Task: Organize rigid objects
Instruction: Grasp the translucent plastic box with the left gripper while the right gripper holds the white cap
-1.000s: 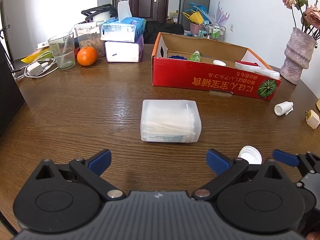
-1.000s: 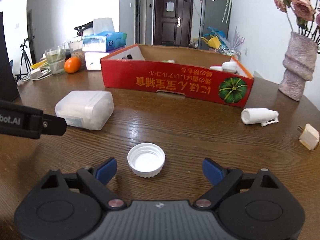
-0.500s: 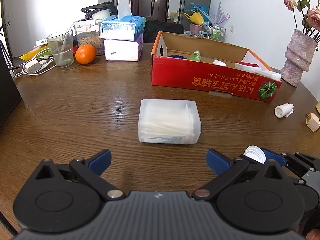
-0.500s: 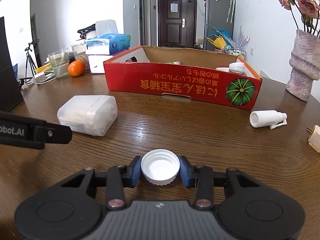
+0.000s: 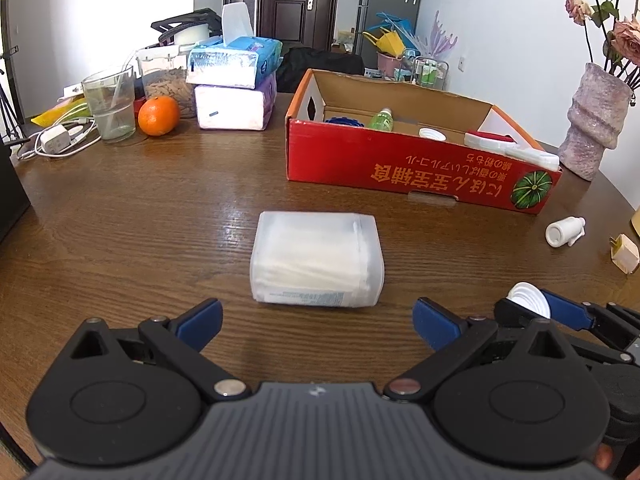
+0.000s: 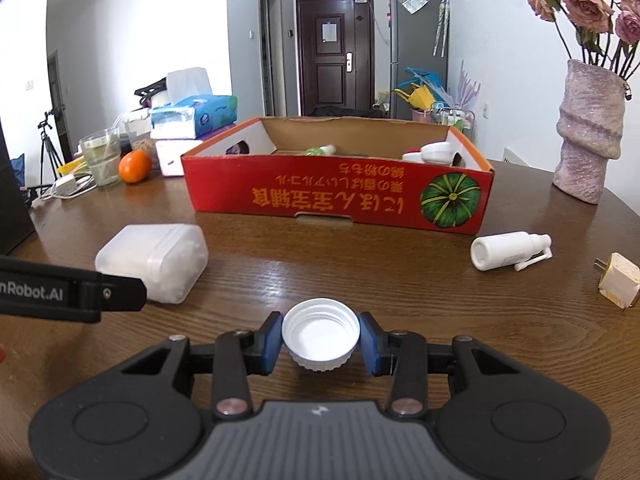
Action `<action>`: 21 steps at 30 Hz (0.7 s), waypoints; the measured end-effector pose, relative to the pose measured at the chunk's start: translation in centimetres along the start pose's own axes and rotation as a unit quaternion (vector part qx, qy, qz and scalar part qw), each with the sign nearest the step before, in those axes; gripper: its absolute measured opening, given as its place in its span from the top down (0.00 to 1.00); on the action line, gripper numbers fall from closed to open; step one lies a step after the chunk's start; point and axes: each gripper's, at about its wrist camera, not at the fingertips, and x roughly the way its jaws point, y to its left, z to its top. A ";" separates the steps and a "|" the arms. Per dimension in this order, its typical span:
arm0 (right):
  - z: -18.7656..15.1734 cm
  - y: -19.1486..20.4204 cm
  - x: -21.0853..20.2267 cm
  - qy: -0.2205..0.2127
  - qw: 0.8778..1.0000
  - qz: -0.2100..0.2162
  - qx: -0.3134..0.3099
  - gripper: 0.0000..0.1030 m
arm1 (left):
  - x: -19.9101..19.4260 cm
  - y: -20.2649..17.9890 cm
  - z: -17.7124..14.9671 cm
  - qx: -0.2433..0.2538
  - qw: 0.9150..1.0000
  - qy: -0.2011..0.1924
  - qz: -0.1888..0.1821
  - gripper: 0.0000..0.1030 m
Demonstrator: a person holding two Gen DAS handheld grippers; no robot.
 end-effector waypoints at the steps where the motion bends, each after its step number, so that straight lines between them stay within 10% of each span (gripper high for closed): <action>1: 0.1 -0.2 0.0 -0.001 1.000 -0.001 0.002 0.62 | 0.1 -0.1 0.1 0.000 1.000 -0.001 0.001 0.00; 21: 0.7 -3.3 -0.8 -0.028 0.998 -0.022 0.051 0.62 | 3.7 -1.7 1.8 -0.002 1.000 0.011 0.030 0.00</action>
